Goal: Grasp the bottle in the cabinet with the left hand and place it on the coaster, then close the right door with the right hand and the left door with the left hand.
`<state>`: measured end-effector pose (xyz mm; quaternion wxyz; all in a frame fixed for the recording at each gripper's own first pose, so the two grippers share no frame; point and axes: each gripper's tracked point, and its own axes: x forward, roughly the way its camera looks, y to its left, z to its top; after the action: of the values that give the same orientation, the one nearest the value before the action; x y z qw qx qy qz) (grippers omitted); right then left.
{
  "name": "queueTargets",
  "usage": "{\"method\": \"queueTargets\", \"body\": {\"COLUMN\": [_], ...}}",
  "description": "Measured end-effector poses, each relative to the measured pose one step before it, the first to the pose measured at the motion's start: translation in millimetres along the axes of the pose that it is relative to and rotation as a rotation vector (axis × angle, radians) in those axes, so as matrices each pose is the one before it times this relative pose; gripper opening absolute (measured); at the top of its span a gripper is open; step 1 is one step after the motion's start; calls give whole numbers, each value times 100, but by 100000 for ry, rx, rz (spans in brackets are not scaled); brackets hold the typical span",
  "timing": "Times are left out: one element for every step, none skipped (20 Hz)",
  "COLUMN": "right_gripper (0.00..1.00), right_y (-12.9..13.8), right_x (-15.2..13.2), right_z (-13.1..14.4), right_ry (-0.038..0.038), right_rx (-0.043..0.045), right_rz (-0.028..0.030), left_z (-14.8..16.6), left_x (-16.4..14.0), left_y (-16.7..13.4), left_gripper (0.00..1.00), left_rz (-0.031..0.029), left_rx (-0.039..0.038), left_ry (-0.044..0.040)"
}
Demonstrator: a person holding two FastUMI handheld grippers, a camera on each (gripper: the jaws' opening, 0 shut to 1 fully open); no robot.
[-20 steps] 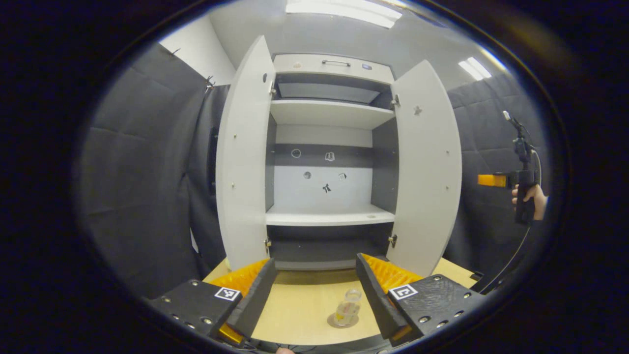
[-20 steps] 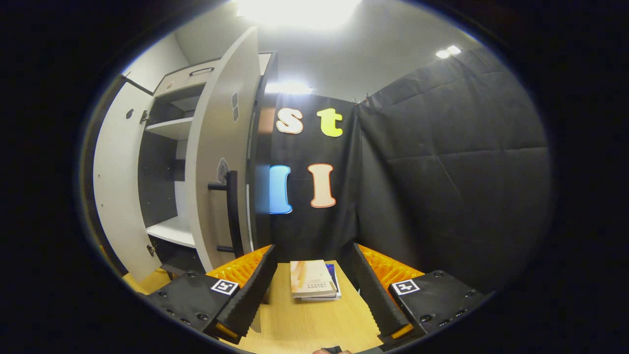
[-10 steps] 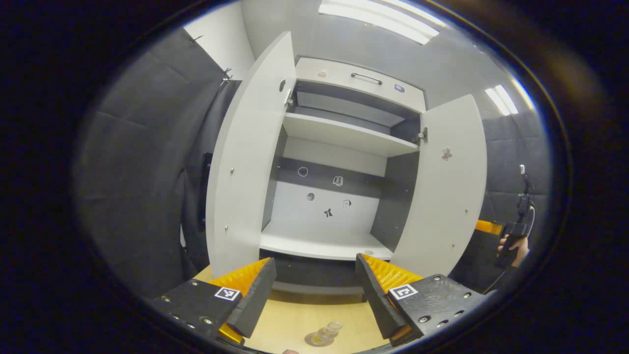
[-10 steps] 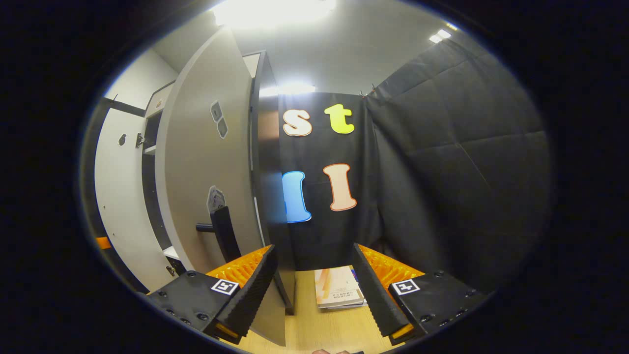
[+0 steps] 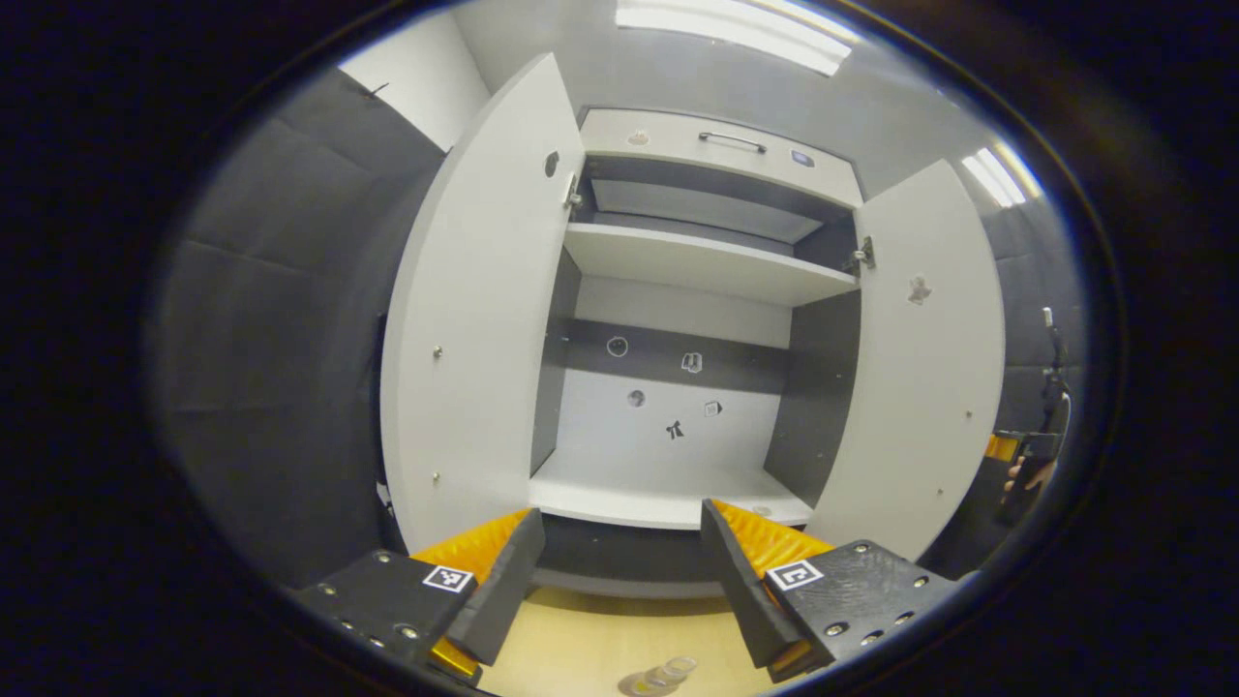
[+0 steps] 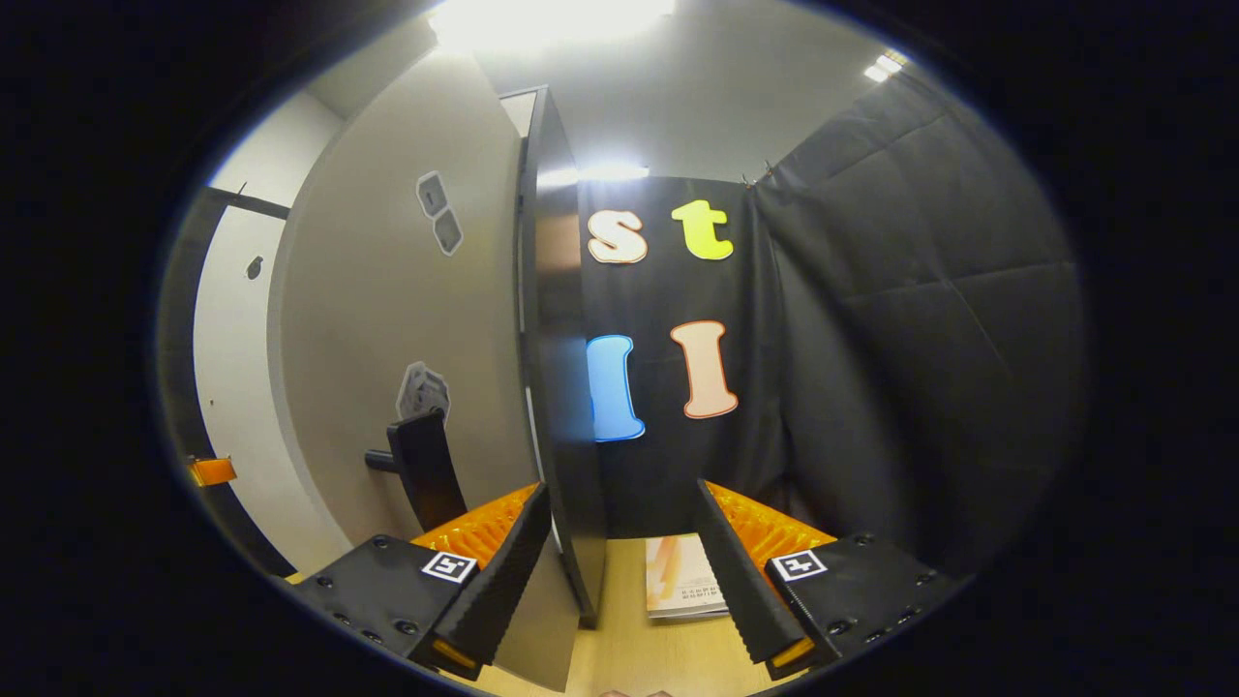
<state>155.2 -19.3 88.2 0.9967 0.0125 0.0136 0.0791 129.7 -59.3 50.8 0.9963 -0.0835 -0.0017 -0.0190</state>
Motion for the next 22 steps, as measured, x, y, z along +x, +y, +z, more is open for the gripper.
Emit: {"method": "queueTargets", "body": {"right_gripper": [95,95,95,95,95,95,95,95,95,95,95,95,92,95,95,95,92,92,95,95,95,95], "right_y": [830,1019,1017,1075,1058,992,958,951,969,999,983,1023,976,997,859,491,215,34,-46,-171,-254,-40], "right_x": [-126,-358,-242,27,255,245,264,223,162,340,550,642,556,448,330,101,-66,-165,-270,-336,-339,-369], "right_z": [-144,-175,-261,18,-60,16,-120,-223,-175,19,35,-696,-716,-770,-489,-184,-43,-209,-102,-198,-192,-213], "right_ry": [958,742,389,9,-220,-291,395,902,344,-493,-503,386,1179,1388,817,67,-572,-617,-722,-581,-454,-733], "right_rx": [-140,289,148,85,-1,64,72,232,-24,-136,1015,2108,2755,2694,2023,905,20,-514,-807,-880,-486,8], "right_rz": [1200,851,875,924,844,216,454,208,172,530,573,288,161,232,-70,-858,-1255,-1301,-1055,-1538,-1640,-1194], "left_z": [-301,-302,9,180,164,-59,23,-349,-87,-1,16,7,148,45,88,-81,42,200,280,120,171,104], "left_x": [83,35,159,44,-43,-23,119,54,-148,-195,-172,-386,-414,-485,-470,-507,-558,-618,-682,-857,-709,-630], "left_y": [-41,193,322,303,347,102,-77,-17,294,550,685,638,610,492,502,364,662,734,894,891,1016,1294], "left_gripper": [94,93,94,94,94,94,94,93,92,94,94,94,94,94,94,94,94,94,94,94,94,94], "left_rz": [-527,-262,-156,19,-575,-1441,-2855,-3220,-2193,-1590,-848,-66,-62,14,-73,-741,-471,-239,116,263,727,1445], "left_rx": [-138,34,251,417,533,664,791,256,-33,241,512,441,206,-63,-105,-33,-67,-148,-410,-691,-577,-249], "left_ry": [1105,1237,243,-193,-158,5,496,1514,1116,389,208,206,-228,-214,84,-15,-87,-696,-1031,-956,-909,-1478]}}
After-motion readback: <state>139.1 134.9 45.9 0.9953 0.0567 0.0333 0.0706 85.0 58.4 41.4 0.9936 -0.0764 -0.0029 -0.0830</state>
